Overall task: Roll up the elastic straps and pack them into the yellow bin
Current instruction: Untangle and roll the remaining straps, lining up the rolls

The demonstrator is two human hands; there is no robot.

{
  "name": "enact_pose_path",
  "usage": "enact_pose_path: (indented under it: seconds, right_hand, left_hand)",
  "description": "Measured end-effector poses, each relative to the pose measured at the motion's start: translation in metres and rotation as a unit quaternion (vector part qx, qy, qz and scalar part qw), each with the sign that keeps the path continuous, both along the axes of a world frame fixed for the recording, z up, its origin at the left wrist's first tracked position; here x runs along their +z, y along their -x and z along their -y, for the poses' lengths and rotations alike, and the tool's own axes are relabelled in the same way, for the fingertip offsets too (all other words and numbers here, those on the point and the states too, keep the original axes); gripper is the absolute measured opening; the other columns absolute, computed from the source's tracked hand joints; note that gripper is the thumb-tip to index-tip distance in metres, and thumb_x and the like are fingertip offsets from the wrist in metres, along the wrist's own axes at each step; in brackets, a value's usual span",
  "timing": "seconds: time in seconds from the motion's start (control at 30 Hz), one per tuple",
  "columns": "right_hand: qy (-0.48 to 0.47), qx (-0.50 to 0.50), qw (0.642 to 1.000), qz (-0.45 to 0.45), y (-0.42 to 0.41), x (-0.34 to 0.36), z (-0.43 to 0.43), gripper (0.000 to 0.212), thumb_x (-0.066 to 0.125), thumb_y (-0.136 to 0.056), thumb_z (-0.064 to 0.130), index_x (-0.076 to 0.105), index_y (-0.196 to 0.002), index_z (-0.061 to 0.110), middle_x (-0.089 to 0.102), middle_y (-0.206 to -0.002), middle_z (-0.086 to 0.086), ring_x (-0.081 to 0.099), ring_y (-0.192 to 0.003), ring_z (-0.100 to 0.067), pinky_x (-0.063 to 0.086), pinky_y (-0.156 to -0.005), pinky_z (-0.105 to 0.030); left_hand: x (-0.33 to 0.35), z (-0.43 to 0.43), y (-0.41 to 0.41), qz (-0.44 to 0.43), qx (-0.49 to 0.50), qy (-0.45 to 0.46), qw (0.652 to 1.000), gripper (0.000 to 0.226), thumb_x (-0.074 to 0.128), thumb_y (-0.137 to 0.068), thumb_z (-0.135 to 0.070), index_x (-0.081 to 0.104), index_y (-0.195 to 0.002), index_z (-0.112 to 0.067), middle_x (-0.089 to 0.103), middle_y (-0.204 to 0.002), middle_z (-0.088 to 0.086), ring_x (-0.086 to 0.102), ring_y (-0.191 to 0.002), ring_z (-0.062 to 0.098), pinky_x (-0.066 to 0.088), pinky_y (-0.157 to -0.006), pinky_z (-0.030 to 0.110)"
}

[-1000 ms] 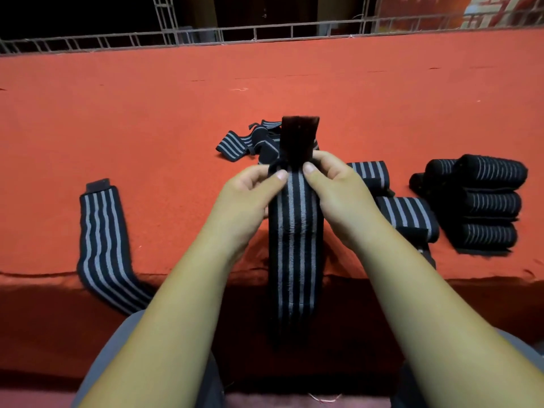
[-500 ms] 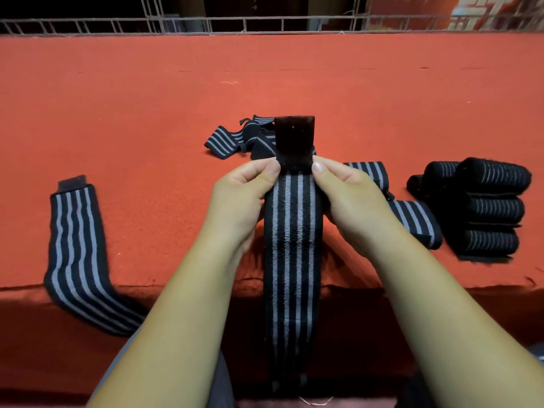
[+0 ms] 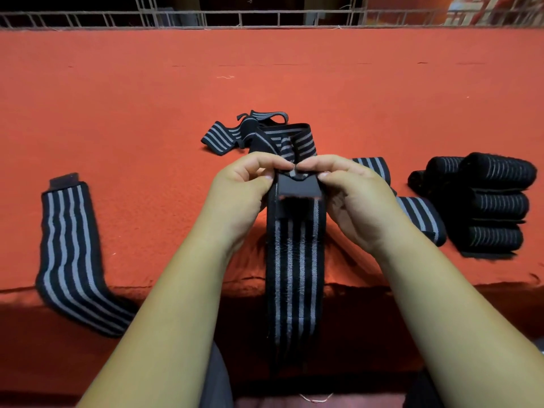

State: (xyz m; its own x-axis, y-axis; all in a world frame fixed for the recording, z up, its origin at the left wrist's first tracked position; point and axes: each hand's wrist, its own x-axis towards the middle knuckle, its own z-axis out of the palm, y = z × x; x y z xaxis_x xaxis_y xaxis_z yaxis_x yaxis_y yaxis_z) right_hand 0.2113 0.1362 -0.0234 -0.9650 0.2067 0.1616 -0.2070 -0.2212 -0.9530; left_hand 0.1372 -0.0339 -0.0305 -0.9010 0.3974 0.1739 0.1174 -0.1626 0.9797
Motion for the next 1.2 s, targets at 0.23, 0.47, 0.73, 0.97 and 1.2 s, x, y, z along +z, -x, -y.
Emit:
enact_pose_path:
  seconds: [0.23,0.47,0.73,0.97,1.2]
  right_hand:
    - [-0.094,-0.027,0.995,-0.031,-0.002,-0.001,0.001,0.027,0.063,-0.103,0.000,0.083,-0.110,0.017,0.080,-0.117,-0.011,0.075,-0.117,-0.027,0.056,-0.110,-0.044]
    - [-0.093,-0.009,0.994,-0.056,-0.001,-0.005,0.000,0.042,0.069,-0.094,-0.003,0.074,-0.123,0.027,0.072,-0.111,-0.007,0.067,-0.112,-0.024,0.052,-0.114,-0.056]
    - [-0.110,0.049,0.989,0.082,-0.008,-0.011,0.005,0.025,0.065,-0.109,0.028,0.076,-0.126,0.013,0.081,-0.122,-0.009,0.077,-0.118,-0.027,0.056,-0.110,-0.050]
    - [-0.224,0.025,0.969,0.098,-0.012,-0.016,0.006,0.026,0.064,-0.109,0.035,0.079,-0.113,0.014,0.084,-0.107,-0.008,0.079,-0.107,-0.034,0.059,-0.102,-0.056]
    - [-0.227,-0.045,0.969,0.083,-0.005,-0.019,0.007,0.019,0.067,-0.109,0.032,0.079,-0.118,0.021,0.084,-0.109,0.001,0.080,-0.106,-0.020,0.060,-0.104,-0.054]
  left_hand:
    - [0.008,0.010,-0.007,0.032,-0.014,-0.035,0.999,0.035,0.050,-0.108,0.003,0.080,-0.107,-0.014,0.081,-0.105,0.009,0.076,-0.096,0.019,0.062,-0.085,0.032]
    - [0.009,0.014,-0.010,0.029,-0.028,0.002,0.999,0.014,0.075,-0.100,-0.008,0.077,-0.114,-0.007,0.082,-0.107,0.011,0.078,-0.099,0.019,0.064,-0.090,0.034]
    - [0.000,0.011,-0.005,-0.043,0.040,-0.008,0.998,0.027,0.079,-0.092,0.004,0.077,-0.109,-0.017,0.082,-0.095,0.000,0.078,-0.096,0.017,0.061,-0.085,0.031]
    - [-0.005,0.010,-0.003,-0.065,0.051,-0.018,0.996,0.031,0.081,-0.091,-0.004,0.077,-0.118,-0.020,0.082,-0.112,0.006,0.077,-0.111,0.023,0.059,-0.099,0.042]
    - [-0.003,0.023,-0.002,-0.005,-0.039,0.120,0.992,0.025,0.079,-0.095,-0.005,0.075,-0.119,-0.010,0.083,-0.111,0.011,0.079,-0.106,0.025,0.058,-0.094,0.050]
